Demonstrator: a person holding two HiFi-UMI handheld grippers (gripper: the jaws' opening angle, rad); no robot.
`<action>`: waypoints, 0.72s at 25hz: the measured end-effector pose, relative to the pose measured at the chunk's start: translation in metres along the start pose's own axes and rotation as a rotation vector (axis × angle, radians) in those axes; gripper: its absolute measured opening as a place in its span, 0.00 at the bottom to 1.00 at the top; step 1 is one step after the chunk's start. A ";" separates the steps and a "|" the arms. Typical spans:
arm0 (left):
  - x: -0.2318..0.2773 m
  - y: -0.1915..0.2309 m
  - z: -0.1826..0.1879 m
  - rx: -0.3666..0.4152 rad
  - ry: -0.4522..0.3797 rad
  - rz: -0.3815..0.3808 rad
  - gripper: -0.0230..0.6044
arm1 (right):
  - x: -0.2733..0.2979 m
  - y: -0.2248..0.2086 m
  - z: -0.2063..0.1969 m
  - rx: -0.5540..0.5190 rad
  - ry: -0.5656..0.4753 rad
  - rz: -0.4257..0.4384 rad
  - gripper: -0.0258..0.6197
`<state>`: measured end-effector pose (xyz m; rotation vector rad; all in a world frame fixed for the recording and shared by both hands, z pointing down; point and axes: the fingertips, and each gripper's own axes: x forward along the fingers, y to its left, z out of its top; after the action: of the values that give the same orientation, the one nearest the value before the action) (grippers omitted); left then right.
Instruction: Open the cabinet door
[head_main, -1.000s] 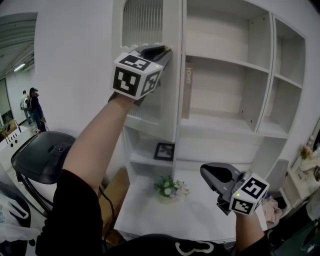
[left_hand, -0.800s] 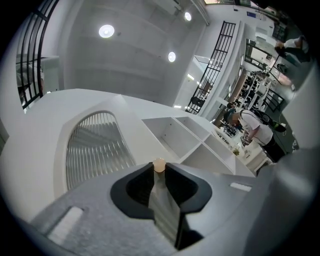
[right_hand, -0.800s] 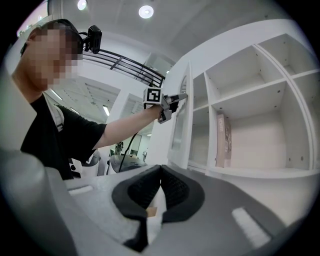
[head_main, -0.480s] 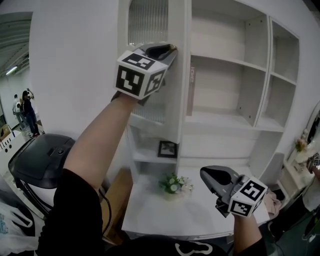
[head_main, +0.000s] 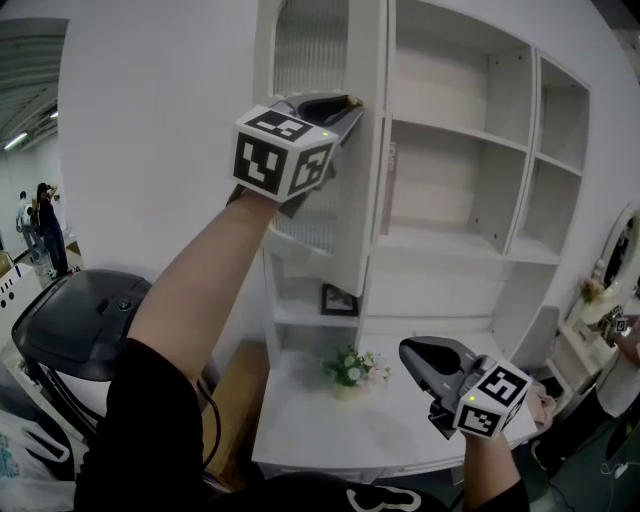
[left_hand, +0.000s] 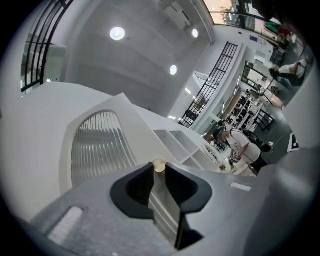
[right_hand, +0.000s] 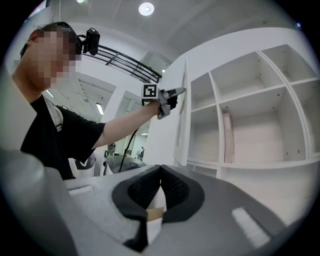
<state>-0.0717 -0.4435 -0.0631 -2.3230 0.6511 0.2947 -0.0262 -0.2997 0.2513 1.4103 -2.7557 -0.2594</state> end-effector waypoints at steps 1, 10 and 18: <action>-0.003 0.001 0.001 -0.014 -0.004 -0.007 0.15 | 0.001 0.003 0.001 0.000 0.000 -0.001 0.03; -0.041 0.011 0.013 -0.052 -0.050 -0.044 0.16 | 0.016 0.033 0.003 -0.009 0.018 0.012 0.03; -0.085 0.026 0.025 -0.062 -0.097 -0.059 0.17 | 0.027 0.057 0.010 -0.030 0.018 0.043 0.03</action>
<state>-0.1582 -0.4118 -0.0639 -2.3663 0.5321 0.4029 -0.0892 -0.2874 0.2498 1.3388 -2.7518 -0.2835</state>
